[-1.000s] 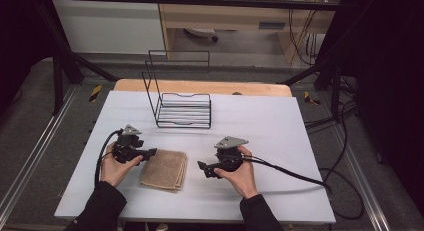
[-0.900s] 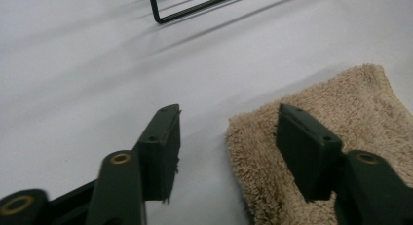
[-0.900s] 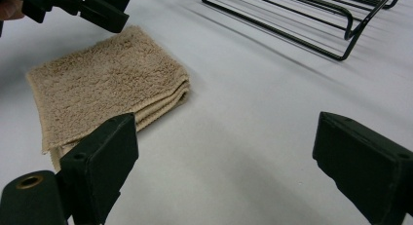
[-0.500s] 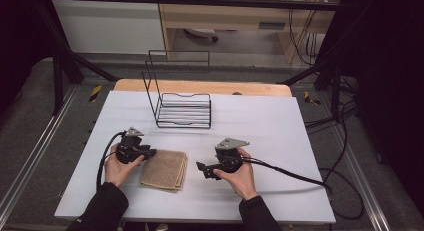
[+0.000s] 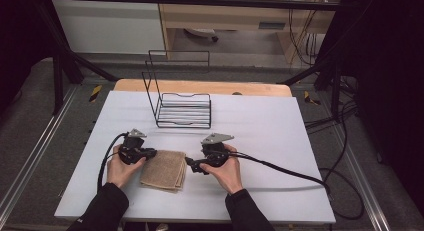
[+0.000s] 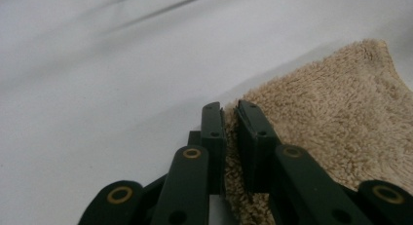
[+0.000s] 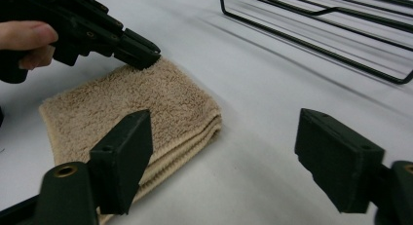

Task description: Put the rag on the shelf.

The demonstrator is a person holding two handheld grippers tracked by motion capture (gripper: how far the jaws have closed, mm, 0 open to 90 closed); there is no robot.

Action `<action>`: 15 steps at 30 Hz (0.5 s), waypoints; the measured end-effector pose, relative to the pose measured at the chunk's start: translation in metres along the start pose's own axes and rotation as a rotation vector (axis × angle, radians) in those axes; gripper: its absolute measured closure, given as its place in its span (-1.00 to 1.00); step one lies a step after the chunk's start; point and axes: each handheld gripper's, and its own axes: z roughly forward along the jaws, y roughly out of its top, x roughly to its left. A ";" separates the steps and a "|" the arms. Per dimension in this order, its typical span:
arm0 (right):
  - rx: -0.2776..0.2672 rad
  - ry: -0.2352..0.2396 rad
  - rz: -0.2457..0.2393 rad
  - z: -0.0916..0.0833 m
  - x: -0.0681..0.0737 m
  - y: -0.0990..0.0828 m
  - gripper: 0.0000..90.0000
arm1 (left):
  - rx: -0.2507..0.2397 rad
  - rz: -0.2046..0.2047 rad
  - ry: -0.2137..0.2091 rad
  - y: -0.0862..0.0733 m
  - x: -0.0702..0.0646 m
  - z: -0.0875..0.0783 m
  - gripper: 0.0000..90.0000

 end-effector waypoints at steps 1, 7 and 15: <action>0.002 -0.002 0.006 0.003 0.001 0.001 -0.46 | -0.003 0.005 0.000 -0.001 0.000 0.000 0.80; 0.040 -0.030 0.016 0.024 0.003 0.009 -0.25 | -0.012 0.022 0.001 -0.002 -0.001 0.000 0.80; 0.068 -0.030 0.031 0.050 0.006 0.006 0.08 | -0.013 0.041 0.005 -0.002 -0.002 0.000 0.80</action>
